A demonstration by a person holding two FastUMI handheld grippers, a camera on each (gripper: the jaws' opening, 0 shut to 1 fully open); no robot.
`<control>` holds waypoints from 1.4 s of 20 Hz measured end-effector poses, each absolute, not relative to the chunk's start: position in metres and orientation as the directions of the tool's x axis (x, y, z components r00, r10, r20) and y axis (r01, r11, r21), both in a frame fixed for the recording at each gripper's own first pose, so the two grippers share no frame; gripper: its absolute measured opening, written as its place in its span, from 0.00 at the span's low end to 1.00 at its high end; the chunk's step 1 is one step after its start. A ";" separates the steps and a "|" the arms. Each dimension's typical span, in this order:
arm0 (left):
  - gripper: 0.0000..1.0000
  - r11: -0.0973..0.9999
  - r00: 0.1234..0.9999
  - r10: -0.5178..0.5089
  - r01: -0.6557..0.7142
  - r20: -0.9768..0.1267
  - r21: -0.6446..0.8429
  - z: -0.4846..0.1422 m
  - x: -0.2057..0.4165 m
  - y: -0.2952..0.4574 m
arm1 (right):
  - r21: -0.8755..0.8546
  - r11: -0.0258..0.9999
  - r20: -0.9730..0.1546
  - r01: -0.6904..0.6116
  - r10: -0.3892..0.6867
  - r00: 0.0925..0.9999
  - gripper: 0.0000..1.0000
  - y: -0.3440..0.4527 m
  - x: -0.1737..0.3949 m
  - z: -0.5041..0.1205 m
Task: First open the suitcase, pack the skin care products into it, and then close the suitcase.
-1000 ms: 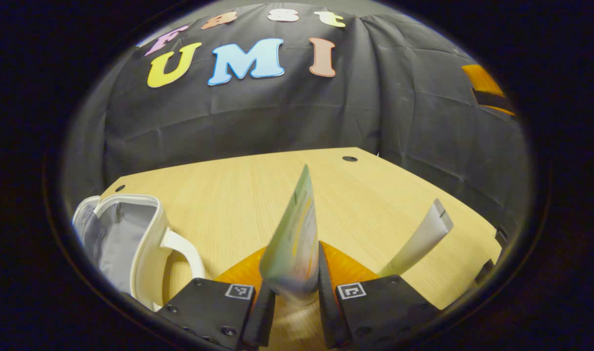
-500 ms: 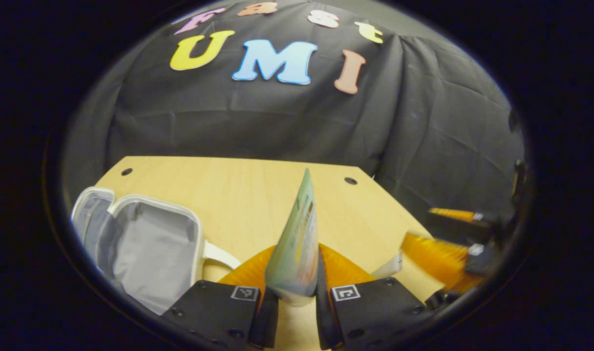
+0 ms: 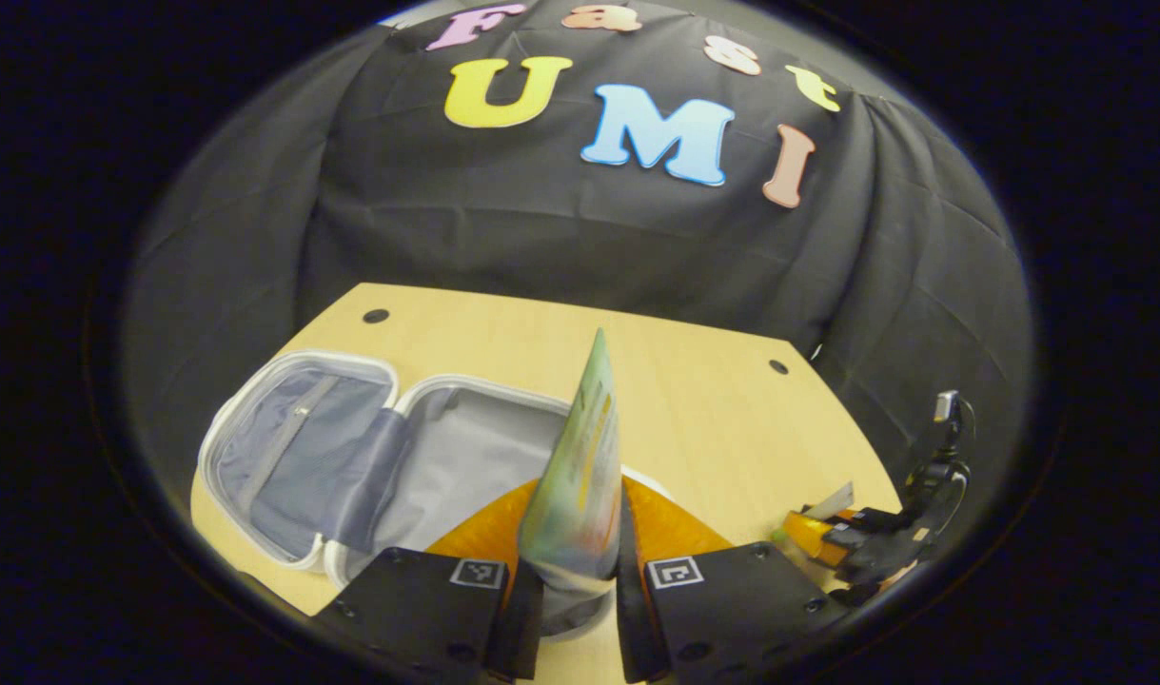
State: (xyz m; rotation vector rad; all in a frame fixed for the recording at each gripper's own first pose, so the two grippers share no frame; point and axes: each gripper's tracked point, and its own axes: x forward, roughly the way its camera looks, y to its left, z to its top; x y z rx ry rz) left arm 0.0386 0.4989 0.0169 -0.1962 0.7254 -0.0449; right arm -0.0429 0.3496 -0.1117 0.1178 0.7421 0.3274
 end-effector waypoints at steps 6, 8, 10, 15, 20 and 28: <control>0.41 0.990 0.596 -0.068 -0.057 -0.800 -0.127 -0.060 0.026 0.561 | 0.319 0.914 -0.586 -0.251 0.398 0.706 0.24 0.398 -0.079 -0.048; 0.43 0.992 0.564 -0.074 -0.041 -0.822 -0.117 -0.076 0.023 0.568 | 0.329 0.901 -0.557 -0.283 0.427 0.712 0.24 0.423 -0.095 -0.021; 0.47 0.994 0.572 -0.083 -0.011 -0.816 -0.109 -0.074 0.029 0.572 | 0.343 0.885 -0.528 -0.316 0.460 0.714 0.24 0.450 -0.108 0.002; 0.80 0.989 0.697 -0.122 0.024 -0.707 -0.148 -0.031 0.043 0.586 | 0.367 0.835 -0.502 -0.411 0.549 0.668 0.24 0.515 -0.128 0.026; 0.85 0.992 0.793 -0.019 -0.061 -0.609 -0.111 0.008 0.021 0.657 | 0.399 0.760 -0.507 -0.513 0.649 0.566 0.24 0.581 -0.135 0.018; 0.83 0.937 0.754 0.251 -0.346 -0.607 -0.042 0.022 -0.043 0.808 | 0.402 0.741 -0.617 -0.538 0.653 0.439 0.25 0.633 -0.118 -0.047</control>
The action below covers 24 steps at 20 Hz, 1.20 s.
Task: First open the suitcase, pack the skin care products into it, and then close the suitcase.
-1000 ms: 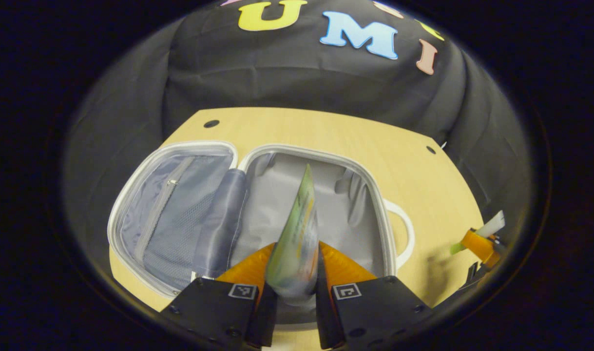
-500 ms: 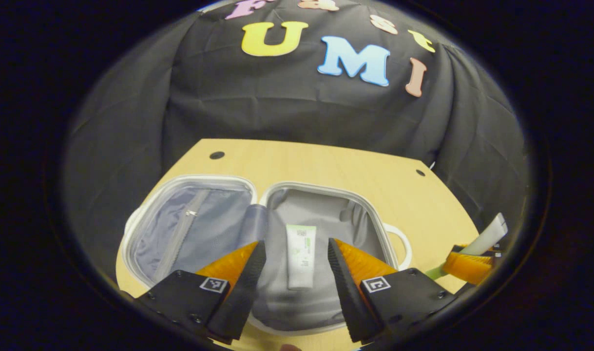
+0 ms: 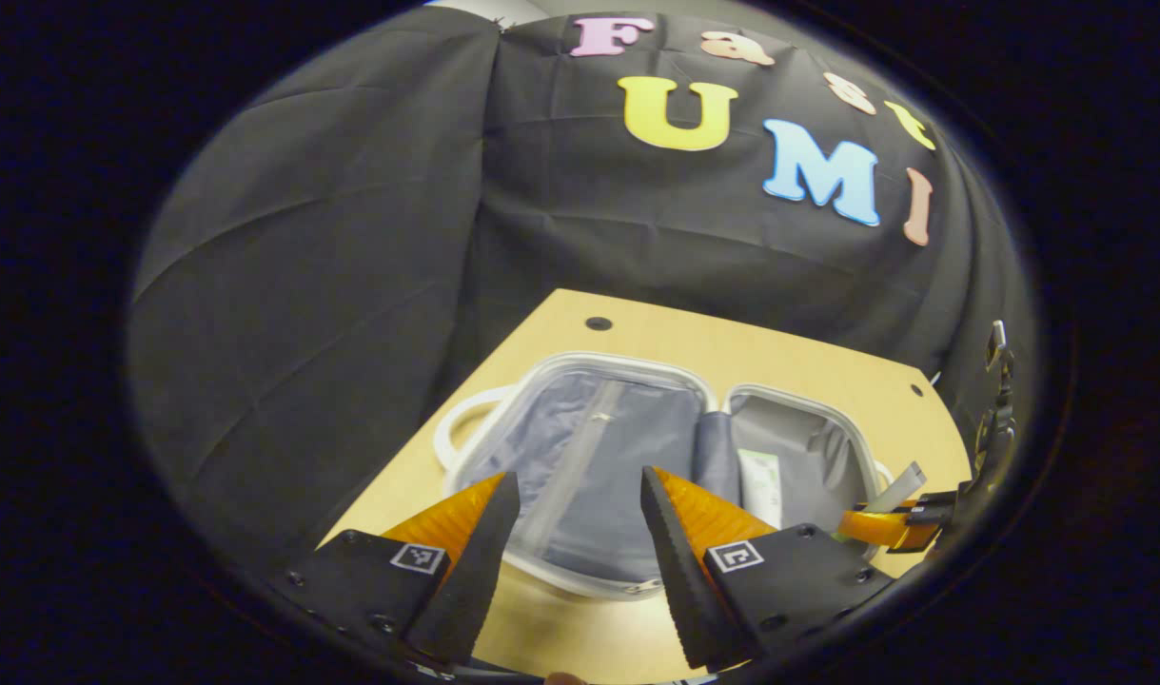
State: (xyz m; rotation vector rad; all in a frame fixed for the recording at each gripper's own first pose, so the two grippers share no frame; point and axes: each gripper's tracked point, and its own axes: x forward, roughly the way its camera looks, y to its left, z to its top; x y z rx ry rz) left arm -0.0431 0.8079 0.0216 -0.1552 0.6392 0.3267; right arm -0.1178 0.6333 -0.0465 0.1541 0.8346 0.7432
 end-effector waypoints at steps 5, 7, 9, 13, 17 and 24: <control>1.00 0.896 0.720 0.341 -0.443 -0.605 -0.023 0.030 -0.048 0.881 | 0.402 0.757 -0.481 -0.515 0.653 0.584 0.76 0.620 -0.084 0.001; 1.00 0.881 0.706 0.360 -0.473 -0.609 -0.028 0.027 -0.043 0.909 | 0.373 0.783 -0.424 -0.497 0.620 0.660 0.98 0.604 -0.075 0.021; 1.00 0.869 0.696 0.352 -0.491 -0.626 -0.057 0.020 -0.037 0.932 | 0.361 0.805 -0.390 -0.470 0.588 0.708 0.95 0.589 -0.070 0.039; 1.00 0.851 0.683 0.285 -0.503 -0.673 -0.151 -0.004 -0.015 0.965 | 0.356 0.847 -0.360 -0.394 0.513 0.779 0.95 0.556 -0.062 0.061; 0.99 0.800 0.682 0.159 -0.512 -0.714 -0.312 -0.037 0.014 0.980 | 0.295 0.899 -0.350 -0.324 0.418 0.838 0.95 0.521 -0.057 0.074; 0.98 0.701 0.668 0.032 -0.545 -0.743 -0.460 -0.093 0.046 0.990 | 0.270 0.939 -0.381 -0.214 0.308 0.872 0.95 0.484 -0.059 0.076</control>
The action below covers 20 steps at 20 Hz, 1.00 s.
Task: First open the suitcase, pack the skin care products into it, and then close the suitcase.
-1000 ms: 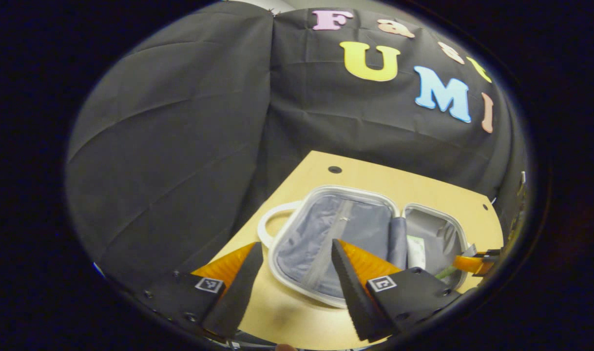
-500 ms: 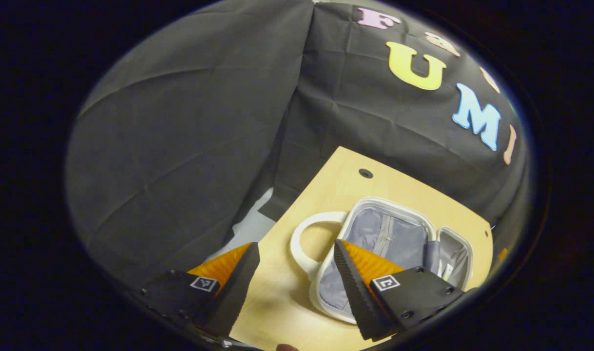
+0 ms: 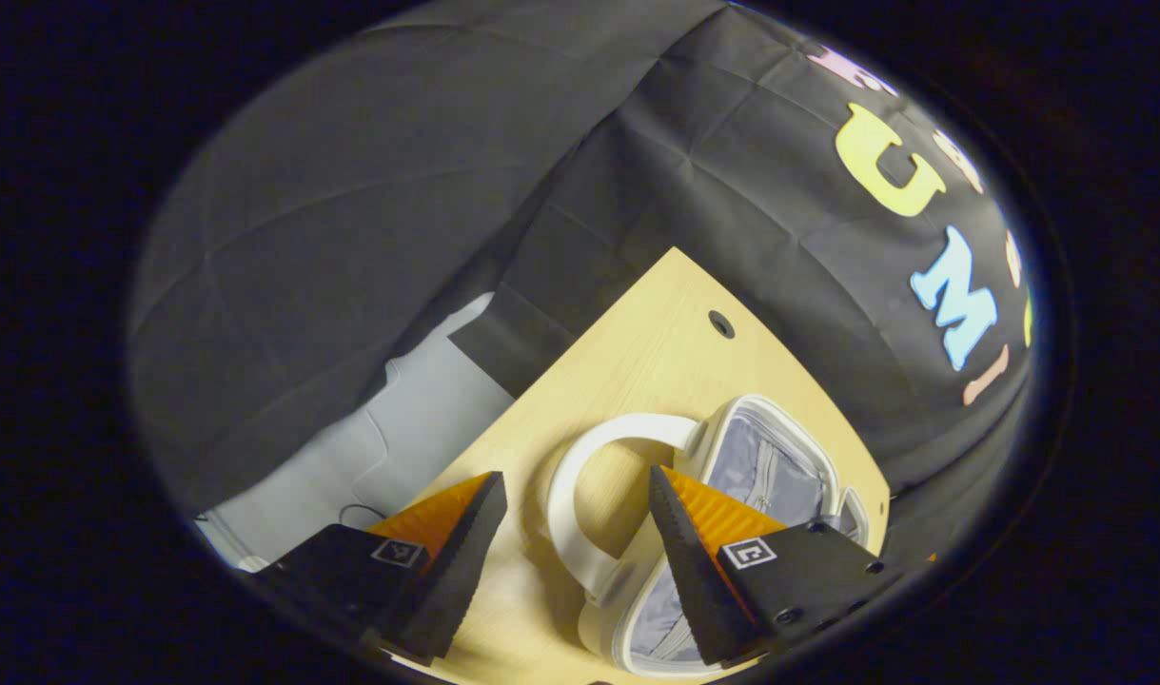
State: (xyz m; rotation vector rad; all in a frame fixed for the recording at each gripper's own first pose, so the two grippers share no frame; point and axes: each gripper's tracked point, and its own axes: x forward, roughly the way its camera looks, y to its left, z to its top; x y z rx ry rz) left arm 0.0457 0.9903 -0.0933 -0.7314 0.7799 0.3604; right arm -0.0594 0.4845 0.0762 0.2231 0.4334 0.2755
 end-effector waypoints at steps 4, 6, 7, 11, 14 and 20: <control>0.74 0.590 0.686 -0.042 -0.570 -0.727 -0.572 -0.118 0.054 0.984 | 0.263 0.953 -0.402 -0.147 0.247 0.882 0.95 0.460 -0.061 0.071; 0.46 0.545 0.695 -0.048 -0.584 -0.718 -0.602 -0.123 0.052 0.985 | 0.258 0.958 -0.403 -0.128 0.227 0.887 0.96 0.450 -0.062 0.070; 0.55 0.537 0.692 -0.036 -0.595 -0.721 -0.597 -0.126 0.050 0.988 | 0.253 0.960 -0.402 -0.119 0.217 0.890 0.96 0.445 -0.062 0.071; 0.17 0.559 0.710 -0.006 -0.581 -0.704 -0.591 -0.105 0.048 0.985 | 0.231 0.965 -0.383 -0.120 0.204 0.901 0.96 0.435 -0.060 0.077; 0.12 0.619 0.727 0.039 -0.557 -0.686 -0.554 -0.062 0.050 0.977 | 0.209 0.968 -0.351 -0.138 0.207 0.913 0.96 0.430 -0.057 0.088; 0.12 0.706 0.835 0.062 -0.424 -0.547 -0.568 0.084 0.063 0.926 | 0.173 0.966 -0.309 -0.192 0.239 0.921 0.95 0.414 -0.049 0.098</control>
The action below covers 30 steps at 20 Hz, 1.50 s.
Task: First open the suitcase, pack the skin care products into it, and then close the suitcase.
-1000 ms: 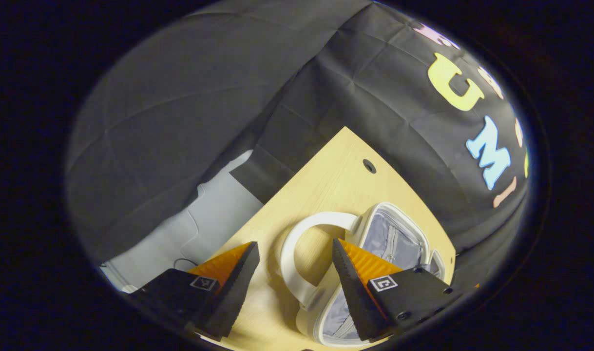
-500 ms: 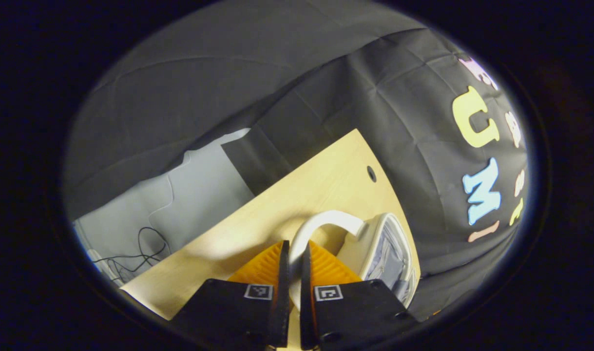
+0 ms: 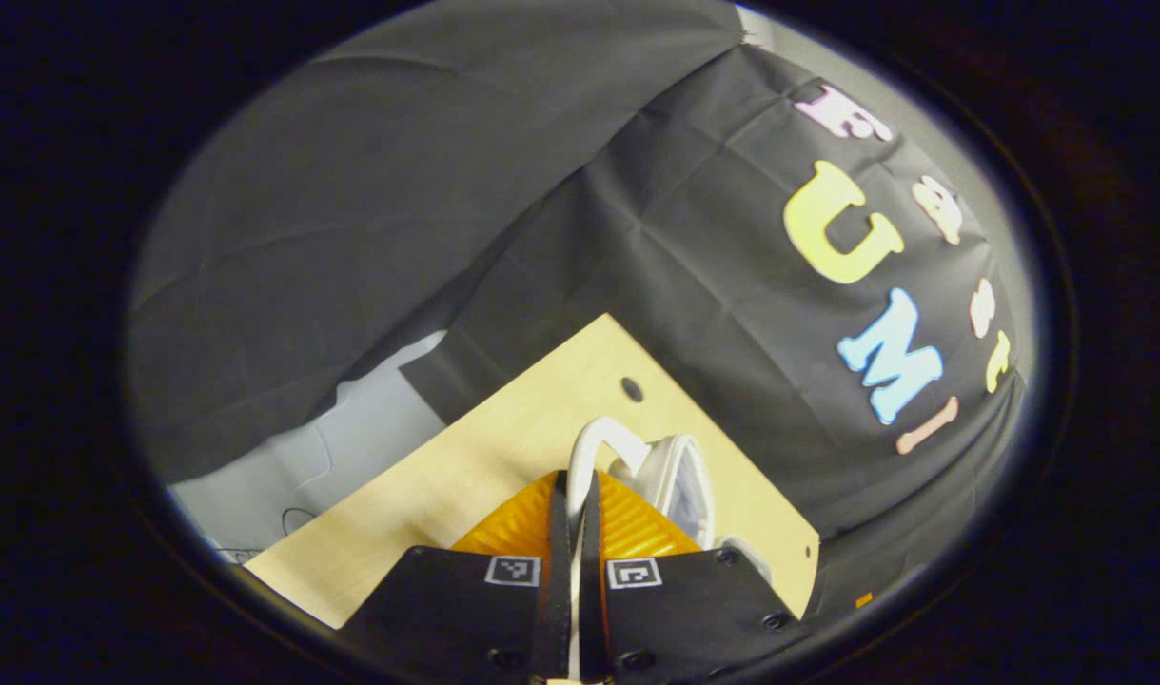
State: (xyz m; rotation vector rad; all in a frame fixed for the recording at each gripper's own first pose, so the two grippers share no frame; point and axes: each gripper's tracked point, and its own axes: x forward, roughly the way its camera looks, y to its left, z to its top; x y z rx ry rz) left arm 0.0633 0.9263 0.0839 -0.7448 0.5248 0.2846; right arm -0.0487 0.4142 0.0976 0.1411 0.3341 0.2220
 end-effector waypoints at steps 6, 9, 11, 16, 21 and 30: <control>0.11 0.815 0.908 0.008 -0.249 -0.419 -0.523 0.194 0.085 0.795 | 0.163 0.950 -0.276 -0.266 0.303 0.912 0.95 0.396 -0.039 0.098; 0.11 0.860 0.928 -0.030 -0.166 -0.371 -0.484 0.223 0.092 0.709 | 0.132 0.943 -0.242 -0.305 0.329 0.913 0.96 0.382 -0.032 0.104; 0.11 0.885 0.930 -0.058 -0.120 -0.363 -0.450 0.227 0.091 0.646 | 0.107 0.937 -0.218 -0.333 0.349 0.911 0.95 0.372 -0.029 0.107; 0.11 0.921 0.921 -0.102 -0.055 -0.376 -0.385 0.193 0.091 0.514 | 0.043 0.911 -0.180 -0.410 0.411 0.894 0.96 0.346 -0.029 0.105; 0.11 0.949 0.918 -0.101 -0.027 -0.384 -0.313 0.137 0.092 0.434 | 0.040 0.884 -0.197 -0.466 0.464 0.864 0.96 0.318 -0.043 0.084; 0.13 0.978 0.820 -0.167 0.067 -0.547 -0.197 0.006 0.090 0.349 | 0.063 0.917 -0.252 -0.395 0.397 0.883 0.96 0.284 -0.059 0.067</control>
